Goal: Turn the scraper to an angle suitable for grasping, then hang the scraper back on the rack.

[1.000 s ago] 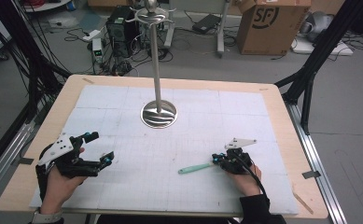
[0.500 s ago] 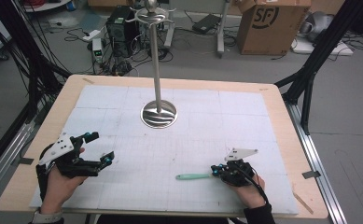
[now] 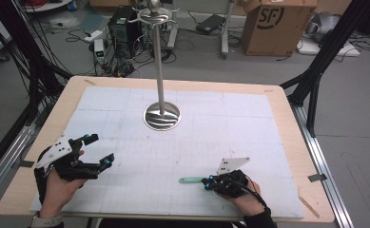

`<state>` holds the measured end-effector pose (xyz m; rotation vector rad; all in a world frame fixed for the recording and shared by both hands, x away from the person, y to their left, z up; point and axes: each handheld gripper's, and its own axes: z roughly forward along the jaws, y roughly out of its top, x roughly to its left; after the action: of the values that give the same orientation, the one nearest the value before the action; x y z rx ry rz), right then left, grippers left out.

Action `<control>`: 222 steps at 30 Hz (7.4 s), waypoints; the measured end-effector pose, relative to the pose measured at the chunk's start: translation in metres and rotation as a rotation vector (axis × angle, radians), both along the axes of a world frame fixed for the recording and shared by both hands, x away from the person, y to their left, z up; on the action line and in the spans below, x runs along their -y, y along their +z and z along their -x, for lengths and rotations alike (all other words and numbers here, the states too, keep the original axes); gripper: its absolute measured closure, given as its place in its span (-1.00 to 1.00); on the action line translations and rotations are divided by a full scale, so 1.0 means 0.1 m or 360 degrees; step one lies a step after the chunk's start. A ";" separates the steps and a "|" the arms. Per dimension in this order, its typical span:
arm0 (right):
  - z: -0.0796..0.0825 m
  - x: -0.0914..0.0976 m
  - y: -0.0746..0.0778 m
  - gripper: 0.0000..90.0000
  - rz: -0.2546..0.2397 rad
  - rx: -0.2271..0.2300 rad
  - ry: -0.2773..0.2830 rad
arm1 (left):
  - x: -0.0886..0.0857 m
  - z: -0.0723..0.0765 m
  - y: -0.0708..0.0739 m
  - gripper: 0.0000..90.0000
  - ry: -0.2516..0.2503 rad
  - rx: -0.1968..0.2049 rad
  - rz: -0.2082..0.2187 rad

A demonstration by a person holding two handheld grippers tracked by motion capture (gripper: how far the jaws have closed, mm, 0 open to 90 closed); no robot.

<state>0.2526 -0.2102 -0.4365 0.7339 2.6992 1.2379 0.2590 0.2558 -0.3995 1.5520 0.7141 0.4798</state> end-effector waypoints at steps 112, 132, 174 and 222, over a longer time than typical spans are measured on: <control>-0.73 0.02 0.22 -0.04 0.0707 -0.0117 -0.0026 | -0.02 0.00 -0.06 -0.91 0.0054 -0.0055 -0.0068; -0.80 -0.05 0.27 0.61 0.0875 -0.0266 0.0031 | -0.05 0.00 -0.07 -0.91 0.0063 -0.0065 -0.0063; -0.66 0.37 0.60 0.78 0.0148 0.0012 -0.0362 | -0.10 0.01 -0.08 -0.91 0.0128 -0.0040 -0.0035; -1.30 -0.14 1.40 0.78 -0.0742 0.0579 -0.0229 | -0.14 0.10 -0.10 -0.91 0.0120 -0.0064 -0.0050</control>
<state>0.3826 -0.1964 -0.2965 0.6477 2.0557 1.7841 0.2486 0.2699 -0.4093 1.5719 0.8021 0.5190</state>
